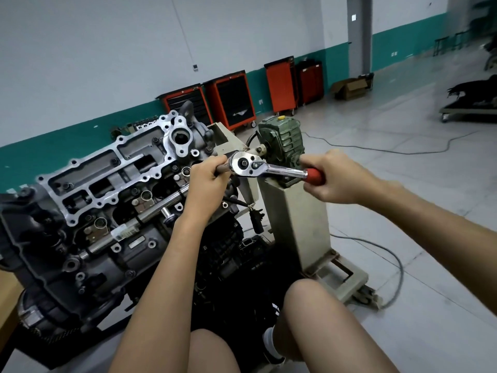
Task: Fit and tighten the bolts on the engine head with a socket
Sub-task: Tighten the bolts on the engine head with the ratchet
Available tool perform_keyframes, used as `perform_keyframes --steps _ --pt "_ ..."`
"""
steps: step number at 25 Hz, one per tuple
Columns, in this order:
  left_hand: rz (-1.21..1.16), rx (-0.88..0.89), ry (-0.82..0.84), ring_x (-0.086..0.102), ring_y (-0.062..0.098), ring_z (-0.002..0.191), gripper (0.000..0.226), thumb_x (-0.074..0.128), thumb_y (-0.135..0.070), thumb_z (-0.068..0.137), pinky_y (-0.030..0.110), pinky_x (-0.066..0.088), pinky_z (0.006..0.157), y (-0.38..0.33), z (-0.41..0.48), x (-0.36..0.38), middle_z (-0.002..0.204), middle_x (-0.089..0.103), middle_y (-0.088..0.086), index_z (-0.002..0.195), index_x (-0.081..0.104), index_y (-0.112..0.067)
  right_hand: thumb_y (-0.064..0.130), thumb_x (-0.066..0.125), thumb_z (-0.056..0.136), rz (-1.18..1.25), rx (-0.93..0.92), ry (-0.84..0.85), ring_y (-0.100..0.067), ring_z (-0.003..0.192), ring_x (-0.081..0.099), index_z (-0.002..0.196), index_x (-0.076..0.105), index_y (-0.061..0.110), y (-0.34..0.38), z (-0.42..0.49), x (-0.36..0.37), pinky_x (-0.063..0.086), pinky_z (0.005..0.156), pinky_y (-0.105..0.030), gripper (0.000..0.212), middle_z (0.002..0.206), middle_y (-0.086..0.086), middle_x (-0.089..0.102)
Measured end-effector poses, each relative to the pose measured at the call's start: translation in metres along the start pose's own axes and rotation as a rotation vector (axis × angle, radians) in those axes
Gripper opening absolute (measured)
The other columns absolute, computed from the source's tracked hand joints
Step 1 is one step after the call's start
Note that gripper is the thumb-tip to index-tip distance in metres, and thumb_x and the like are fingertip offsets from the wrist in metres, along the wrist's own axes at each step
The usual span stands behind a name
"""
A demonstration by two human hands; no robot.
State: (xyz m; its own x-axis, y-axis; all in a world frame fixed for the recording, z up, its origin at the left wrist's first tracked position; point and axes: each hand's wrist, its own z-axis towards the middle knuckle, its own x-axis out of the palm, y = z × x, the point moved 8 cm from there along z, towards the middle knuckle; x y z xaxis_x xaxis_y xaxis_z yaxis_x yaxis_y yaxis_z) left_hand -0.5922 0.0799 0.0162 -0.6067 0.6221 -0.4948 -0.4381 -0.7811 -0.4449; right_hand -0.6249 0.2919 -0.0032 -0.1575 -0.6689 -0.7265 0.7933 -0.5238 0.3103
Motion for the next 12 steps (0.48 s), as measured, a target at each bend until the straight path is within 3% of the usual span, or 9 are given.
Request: perform_keyframes --steps 2,5,7,9,12 --pt "0.014 -0.012 -0.016 0.03 0.003 0.052 0.025 0.045 0.001 0.087 0.016 0.024 0.047 0.002 -0.001 -0.001 0.057 0.045 0.021 0.065 0.048 0.011 0.005 0.066 0.075 0.14 0.107 -0.029 -0.003 0.045 0.039 0.064 0.035 0.031 0.009 -0.019 0.02 0.029 0.047 -0.012 0.042 0.052 0.011 0.039" --pt "0.039 0.005 -0.027 0.034 0.01 0.053 0.02 0.047 0.006 0.082 0.027 0.028 0.049 -0.001 -0.002 -0.001 0.058 0.05 0.024 0.062 0.048 0.011 -0.002 0.065 0.075 0.602 0.353 -0.144 -0.009 0.047 0.03 0.06 0.037 0.023 0.048 -0.067 0.074 0.027 0.045 -0.019 0.041 0.051 0.005 0.035" --pt "0.065 -0.005 -0.041 0.038 0.023 0.054 0.019 0.051 0.011 0.08 0.037 0.033 0.051 0.002 0.0 -0.001 0.06 0.053 0.025 0.062 0.049 0.011 0.002 0.063 0.071 0.912 0.511 -0.217 -0.008 0.044 0.029 0.057 0.037 0.021 0.091 -0.077 0.11 0.028 0.043 -0.021 0.035 0.048 0.008 0.033" --pt "0.066 -0.014 -0.04 0.038 0.029 0.054 0.019 0.053 0.015 0.079 0.038 0.034 0.051 0.006 0.0 -0.001 0.059 0.051 0.024 0.061 0.048 0.011 0.014 0.058 0.065 1.188 0.605 -0.235 -0.013 0.04 0.031 0.055 0.039 0.02 0.135 -0.075 0.141 0.03 0.041 -0.023 0.022 0.044 0.008 0.033" --pt "0.052 -0.004 -0.017 0.039 0.02 0.051 0.02 0.053 0.015 0.077 0.033 0.034 0.049 0.003 -0.001 -0.002 0.058 0.05 0.025 0.06 0.045 0.01 0.014 0.058 0.065 1.217 0.612 -0.142 -0.012 0.037 0.032 0.055 0.038 0.02 0.136 -0.073 0.139 0.03 0.039 -0.021 0.023 0.042 0.008 0.034"
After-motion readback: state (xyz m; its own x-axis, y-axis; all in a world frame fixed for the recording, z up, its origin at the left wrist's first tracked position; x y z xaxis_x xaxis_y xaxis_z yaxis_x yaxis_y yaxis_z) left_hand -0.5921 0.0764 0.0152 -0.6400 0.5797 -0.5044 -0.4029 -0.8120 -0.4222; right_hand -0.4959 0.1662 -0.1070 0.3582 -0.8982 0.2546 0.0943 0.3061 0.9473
